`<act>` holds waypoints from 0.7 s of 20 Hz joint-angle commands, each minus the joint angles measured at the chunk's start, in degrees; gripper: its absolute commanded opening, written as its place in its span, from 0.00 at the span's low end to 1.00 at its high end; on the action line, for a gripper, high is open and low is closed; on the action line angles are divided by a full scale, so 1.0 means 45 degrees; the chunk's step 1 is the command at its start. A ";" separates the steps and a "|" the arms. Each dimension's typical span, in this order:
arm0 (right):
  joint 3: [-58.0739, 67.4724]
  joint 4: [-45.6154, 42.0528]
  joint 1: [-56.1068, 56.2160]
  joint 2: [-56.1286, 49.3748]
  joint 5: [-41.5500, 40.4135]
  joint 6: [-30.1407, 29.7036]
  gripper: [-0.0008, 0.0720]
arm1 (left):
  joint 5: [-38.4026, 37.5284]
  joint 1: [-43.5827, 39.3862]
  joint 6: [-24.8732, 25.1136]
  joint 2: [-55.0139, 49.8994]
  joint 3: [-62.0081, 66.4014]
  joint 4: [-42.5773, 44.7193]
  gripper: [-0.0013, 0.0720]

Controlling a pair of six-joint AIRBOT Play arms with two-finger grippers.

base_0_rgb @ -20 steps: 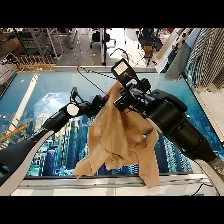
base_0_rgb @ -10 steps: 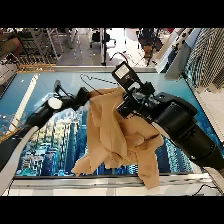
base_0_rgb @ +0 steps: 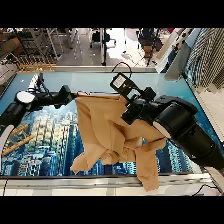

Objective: Fold the clothes and pants, and hang the long-sleeved shirts on hangers.

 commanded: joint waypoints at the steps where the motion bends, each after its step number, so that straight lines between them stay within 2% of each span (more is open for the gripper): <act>1: -0.0005 -0.0136 -0.0155 -0.0180 0.0709 -0.2555 0.03 | 0.1651 0.0743 0.2259 0.0083 0.0005 -0.0772 0.03; 2: -0.0005 0.0136 -0.0155 -0.0311 0.0976 -0.4240 0.03 | 0.1651 0.0865 0.2730 0.0102 0.0005 -0.1350 0.03; 4: -0.0005 0.0238 -0.0155 -0.0695 0.1282 -0.6416 0.03 | 0.1282 0.1088 0.3740 0.0126 0.0165 -0.2448 0.03; 7: -0.0005 0.0087 -0.0155 -0.1457 0.0714 -0.6324 0.03 | 0.0539 0.1117 0.4085 0.0126 0.0874 -0.2613 0.03; 11: 0.0000 0.0078 -0.0155 -0.2759 -0.2161 -0.2681 0.03 | -0.2055 0.0714 0.4129 0.0131 0.2346 -0.3361 0.03; 13: 0.0000 0.0053 -0.0219 -0.3322 -0.3653 0.0053 0.03 | -0.3361 0.0267 0.4124 0.0131 0.3021 -0.3089 0.03; 14: 0.0000 0.0058 -0.0311 -0.3376 -0.4167 0.1423 0.03 | -0.3730 0.0097 0.3993 0.0131 0.3191 -0.2331 0.03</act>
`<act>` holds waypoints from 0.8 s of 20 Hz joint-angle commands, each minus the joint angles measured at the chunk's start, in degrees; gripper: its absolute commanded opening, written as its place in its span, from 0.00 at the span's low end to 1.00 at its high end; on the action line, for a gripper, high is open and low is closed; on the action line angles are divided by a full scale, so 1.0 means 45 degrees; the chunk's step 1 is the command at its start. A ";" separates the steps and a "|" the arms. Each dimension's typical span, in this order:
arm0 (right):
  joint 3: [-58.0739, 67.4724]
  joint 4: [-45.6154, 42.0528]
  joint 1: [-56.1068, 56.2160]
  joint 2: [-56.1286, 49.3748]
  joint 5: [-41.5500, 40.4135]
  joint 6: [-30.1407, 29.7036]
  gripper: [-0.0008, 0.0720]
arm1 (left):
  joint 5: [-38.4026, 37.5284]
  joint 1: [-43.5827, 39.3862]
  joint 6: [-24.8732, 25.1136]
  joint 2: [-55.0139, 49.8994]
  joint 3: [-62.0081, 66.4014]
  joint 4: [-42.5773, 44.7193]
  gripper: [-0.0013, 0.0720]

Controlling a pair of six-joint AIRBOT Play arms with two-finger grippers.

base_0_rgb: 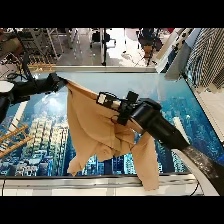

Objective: Fold the clothes and pants, and hang the long-sleeved shirts on hangers.

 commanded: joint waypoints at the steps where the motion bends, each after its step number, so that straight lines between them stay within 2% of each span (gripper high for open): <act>1: 0.0010 0.0209 -0.0257 -0.0544 -0.2837 0.4614 0.03 | -0.1991 -0.0495 -0.0549 0.0015 0.0797 0.1190 0.03; 3: 0.0024 0.0515 -0.0461 -0.0447 -0.3225 0.4765 0.04 | -0.2526 -0.0505 -0.0738 0.0039 0.0797 0.0831 0.03; 5: 0.0019 0.0695 -0.0612 -0.0486 -0.3487 0.4925 0.04 | -0.2900 -0.0816 0.0306 0.0185 0.0797 -0.0933 0.05; 7: 0.0019 0.1729 -0.0937 -0.0471 -0.4367 0.5974 0.04 | -0.2953 -0.1413 0.0821 0.0495 0.0806 -0.1821 0.07; 8: 0.0019 0.2526 -0.1209 -0.0452 -0.5032 0.6742 0.04 | -0.2963 -0.1758 0.0816 0.0709 0.0806 -0.1807 0.23; 9: 0.0024 0.3147 -0.1457 -0.0437 -0.5688 0.7601 0.04 | -0.3094 -0.2059 0.0816 0.0913 0.0806 -0.1817 0.53; 10: 0.0034 0.3342 -0.1622 -0.0423 -0.6183 0.8476 0.04 | -0.3298 -0.2341 0.0816 0.1161 0.0806 -0.1812 0.69; 12: 0.0049 0.3118 -0.1778 -0.0253 -0.6892 0.9573 0.04 | -0.3925 -0.2647 0.0821 0.1690 0.0806 -0.1807 0.69; 16: 0.0049 0.2050 -0.2409 0.0996 -0.7956 1.0137 0.03 | -0.5425 -0.2312 0.0806 0.2963 0.0806 -0.1807 0.69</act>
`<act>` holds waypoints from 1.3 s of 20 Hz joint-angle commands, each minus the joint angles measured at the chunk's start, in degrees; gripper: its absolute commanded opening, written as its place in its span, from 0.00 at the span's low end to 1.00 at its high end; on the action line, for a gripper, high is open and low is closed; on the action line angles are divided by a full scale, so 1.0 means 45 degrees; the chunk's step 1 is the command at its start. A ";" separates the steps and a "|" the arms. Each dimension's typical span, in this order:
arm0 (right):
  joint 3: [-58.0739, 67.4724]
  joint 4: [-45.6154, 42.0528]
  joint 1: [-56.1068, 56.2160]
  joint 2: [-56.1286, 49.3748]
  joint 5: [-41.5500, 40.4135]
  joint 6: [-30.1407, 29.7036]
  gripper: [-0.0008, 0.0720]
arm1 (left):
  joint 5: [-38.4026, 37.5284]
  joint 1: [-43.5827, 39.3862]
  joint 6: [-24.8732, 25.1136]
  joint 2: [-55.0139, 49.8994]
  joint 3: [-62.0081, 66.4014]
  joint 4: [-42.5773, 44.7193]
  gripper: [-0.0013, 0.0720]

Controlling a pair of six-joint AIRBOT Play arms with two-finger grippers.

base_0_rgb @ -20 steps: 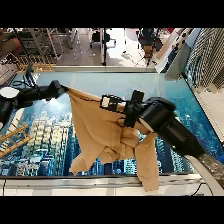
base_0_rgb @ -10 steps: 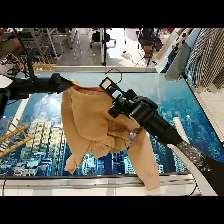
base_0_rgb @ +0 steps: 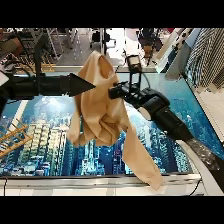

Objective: Fold the clothes and pants, and hang the long-sleeved shirts on hangers.

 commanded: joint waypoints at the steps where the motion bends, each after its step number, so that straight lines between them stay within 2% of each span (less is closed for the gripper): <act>1: 0.0015 -0.0486 -0.0952 0.1224 -0.1258 0.0976 0.03 | -0.1506 0.0243 0.0049 0.1127 0.0015 -0.0102 0.69; 4: 0.0015 -0.0729 -0.2909 0.2895 -0.0894 0.0976 0.04 | -0.2229 0.0743 0.0053 0.2055 0.0010 -0.0102 0.69; 6: 0.0015 -0.0753 -0.4818 0.4129 0.0097 0.0991 0.04 | -0.2642 0.1054 0.0053 0.2443 0.0005 -0.0097 0.69; 7: 0.0039 -0.0889 -0.5999 0.4741 0.1073 0.0996 0.04 | -0.2885 0.1205 0.0058 0.2565 0.0000 -0.0102 0.69; 10: 0.1069 -0.2278 -0.9976 0.5576 0.5532 0.0996 0.04 | -0.3356 0.1394 0.0058 0.2603 -0.0005 -0.0083 0.69; 11: 0.1700 -0.2594 -1.1516 0.5552 0.6518 0.0991 0.04 | -0.3415 0.1394 0.0058 0.2584 -0.0010 -0.0068 0.69; 12: 0.2288 -0.2579 -1.2949 0.5459 0.6766 0.0996 0.04 | -0.3410 0.1399 0.0058 0.2565 -0.0010 -0.0005 0.69; 15: 0.4541 -0.2385 -1.6402 0.4551 0.6679 0.0505 0.04 | -0.3410 0.1399 0.0058 0.2560 -0.0010 0.0831 0.69; 17: 0.6314 -0.2244 -1.7612 0.3313 0.6732 -0.0602 0.04 | -0.3395 0.1399 0.0053 0.2560 -0.0010 0.1651 0.69; 20: 0.8369 -0.2239 -1.8578 0.1326 0.6892 -0.0787 0.04 | -0.3395 0.1428 0.0044 0.2555 -0.0010 0.2098 0.69; 24: 0.8306 -0.2739 -1.9127 0.0850 0.4119 -0.0335 0.04 | -0.3390 0.1433 0.0049 0.2550 -0.0010 0.2108 0.69; 26: 0.8306 -0.3113 -1.9783 0.0850 0.2934 0.0350 0.04 | -0.3390 0.1433 0.0049 0.2550 -0.0010 0.2108 0.69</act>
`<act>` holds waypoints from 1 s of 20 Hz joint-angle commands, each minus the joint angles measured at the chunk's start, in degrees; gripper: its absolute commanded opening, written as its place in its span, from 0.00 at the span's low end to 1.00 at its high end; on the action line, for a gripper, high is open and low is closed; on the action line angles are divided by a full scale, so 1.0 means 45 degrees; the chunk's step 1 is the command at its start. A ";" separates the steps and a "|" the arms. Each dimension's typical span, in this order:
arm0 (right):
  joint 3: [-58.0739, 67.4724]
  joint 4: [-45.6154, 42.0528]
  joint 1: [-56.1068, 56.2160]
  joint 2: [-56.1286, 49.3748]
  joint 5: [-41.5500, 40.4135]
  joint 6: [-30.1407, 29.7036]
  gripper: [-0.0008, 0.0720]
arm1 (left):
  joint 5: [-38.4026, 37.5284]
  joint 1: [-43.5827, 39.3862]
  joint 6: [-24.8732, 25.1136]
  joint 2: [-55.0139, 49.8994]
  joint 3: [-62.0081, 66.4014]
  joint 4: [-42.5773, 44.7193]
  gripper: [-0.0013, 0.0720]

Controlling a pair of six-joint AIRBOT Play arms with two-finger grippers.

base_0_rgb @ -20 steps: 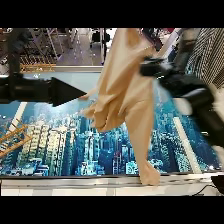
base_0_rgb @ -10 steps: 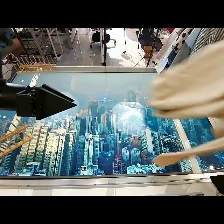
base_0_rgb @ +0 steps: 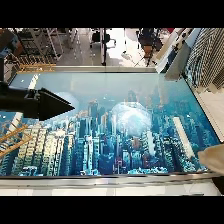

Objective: Fold the clothes and pants, and hang the long-sleeved shirts on hangers.

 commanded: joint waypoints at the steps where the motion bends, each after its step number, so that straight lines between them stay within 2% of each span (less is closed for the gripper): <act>1: 0.0223 -0.0612 -0.1234 -0.0301 -0.2035 0.0821 0.04 | 0.0000 0.0015 0.0000 0.0000 -0.0005 0.0131 0.69; 6: 0.0223 -0.0588 -0.4235 -0.0874 -0.1676 0.1088 0.04 | 0.0000 0.0010 0.0000 0.0000 -0.0005 0.0131 0.69; 9: 0.0223 -0.0015 -0.5401 -0.1219 -0.1841 0.2118 0.04 | -0.0010 0.0010 -0.0019 0.0000 -0.0005 0.0131 0.68; 13: 0.0223 0.0102 -0.5591 -0.1496 -0.2773 0.2866 0.04 | -0.0136 0.0010 -0.0675 0.0000 -0.0005 0.0131 0.68; 20: 0.0219 0.0398 -0.5566 -0.1574 -0.2200 0.2239 0.05 | -0.0447 0.0005 -0.0714 0.0000 -0.0010 0.0126 0.68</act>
